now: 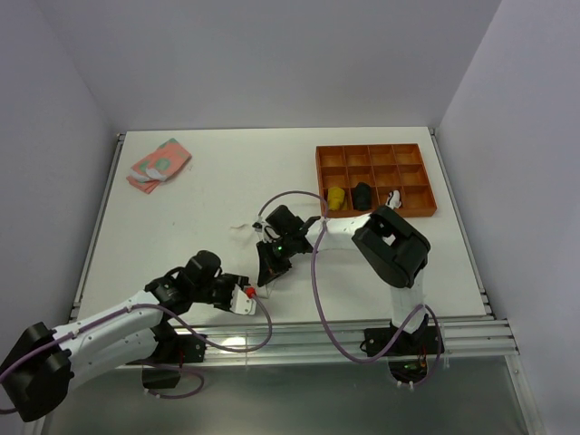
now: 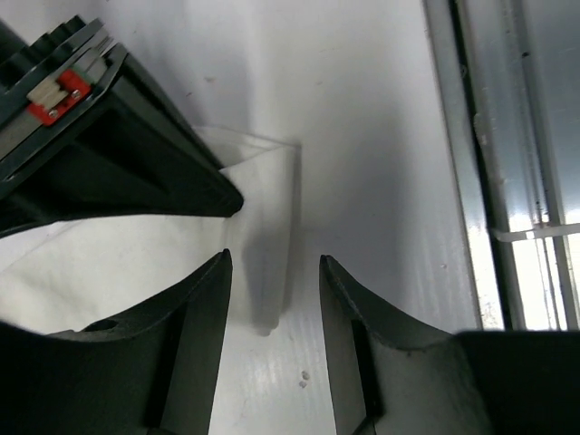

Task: Roll the socks
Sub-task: Roll the sock at the center of the board.

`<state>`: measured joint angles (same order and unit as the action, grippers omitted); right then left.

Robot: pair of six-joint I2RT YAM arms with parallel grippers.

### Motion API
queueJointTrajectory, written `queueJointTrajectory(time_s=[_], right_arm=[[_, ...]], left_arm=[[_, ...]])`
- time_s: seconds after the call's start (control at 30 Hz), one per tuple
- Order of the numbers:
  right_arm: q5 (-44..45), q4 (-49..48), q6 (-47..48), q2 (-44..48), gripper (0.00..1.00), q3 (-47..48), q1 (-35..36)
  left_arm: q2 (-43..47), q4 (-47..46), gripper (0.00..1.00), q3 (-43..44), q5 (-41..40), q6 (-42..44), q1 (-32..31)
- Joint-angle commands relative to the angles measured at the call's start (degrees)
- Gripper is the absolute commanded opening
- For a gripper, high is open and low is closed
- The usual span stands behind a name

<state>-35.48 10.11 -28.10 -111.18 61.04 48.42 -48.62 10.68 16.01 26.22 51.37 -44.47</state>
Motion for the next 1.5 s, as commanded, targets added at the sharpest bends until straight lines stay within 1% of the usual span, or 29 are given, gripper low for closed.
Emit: queueJointTrajectory(time_s=[0.0,0.13,0.2,0.27,0.43,0.57,0.8,0.93,1.1,1.23,1.33,1.4,1.47], right_arm=[[9.0,10.3,2.1,-4.7,0.00,-3.1,-0.3],[8.5,9.8,1.7,-5.2,0.00,-2.9,-0.4],[8.3,9.9,1.9,-5.5,0.00,-2.4,-0.3],[8.2,9.6,1.8,-5.7,0.00,-2.3,-0.3],[7.5,9.1,2.0,-4.9,0.00,-3.5,-0.3],[6.5,7.9,1.8,-3.3,0.00,-5.8,0.0],[7.4,10.0,2.1,-1.9,0.00,-5.6,2.0],[7.8,10.2,1.7,-1.3,0.00,-5.2,2.5],[7.9,9.9,1.7,-1.0,0.00,-6.0,2.8],[8.2,9.8,1.4,-1.1,0.00,-5.9,2.8],[8.4,9.8,1.2,-1.5,0.00,-5.3,2.7],[8.5,9.8,1.1,-1.9,0.00,-4.7,2.6],[8.1,9.5,1.0,-2.6,0.00,-4.3,2.7]], left_arm=[[-0.8,-0.2,0.49,1.0,2.9,0.6,-1.4],[-1.2,-1.4,0.48,-0.6,2.5,0.3,-2.4],[-1.5,-3.7,0.48,-1.1,1.8,-0.7,-2.6],[-2.7,-4.8,0.47,-0.5,0.9,-2.7,-2.5],[-6.7,-4.6,0.44,1.5,0.8,-3.2,-2.1],[-7.1,-5.5,0.45,1.5,0.0,-4.1,-1.8],[-6.1,-6.6,0.45,2.0,-2.2,-5.7,-0.8],[-6.7,-4.8,0.47,2.0,-1.3,-3.7,-0.6],[-6.4,-4.6,0.48,1.9,-1.5,-3.1,-0.6],[-6.8,-2.2,0.49,1.4,0.4,-1.0,-0.5],[-6.7,-0.7,0.49,1.3,1.7,-1.2,-0.6],[-5.7,-2.9,0.47,0.9,0.3,-2.2,-0.6],[-4.8,-6.8,0.46,0.3,-2.7,-4.2,-0.6]])
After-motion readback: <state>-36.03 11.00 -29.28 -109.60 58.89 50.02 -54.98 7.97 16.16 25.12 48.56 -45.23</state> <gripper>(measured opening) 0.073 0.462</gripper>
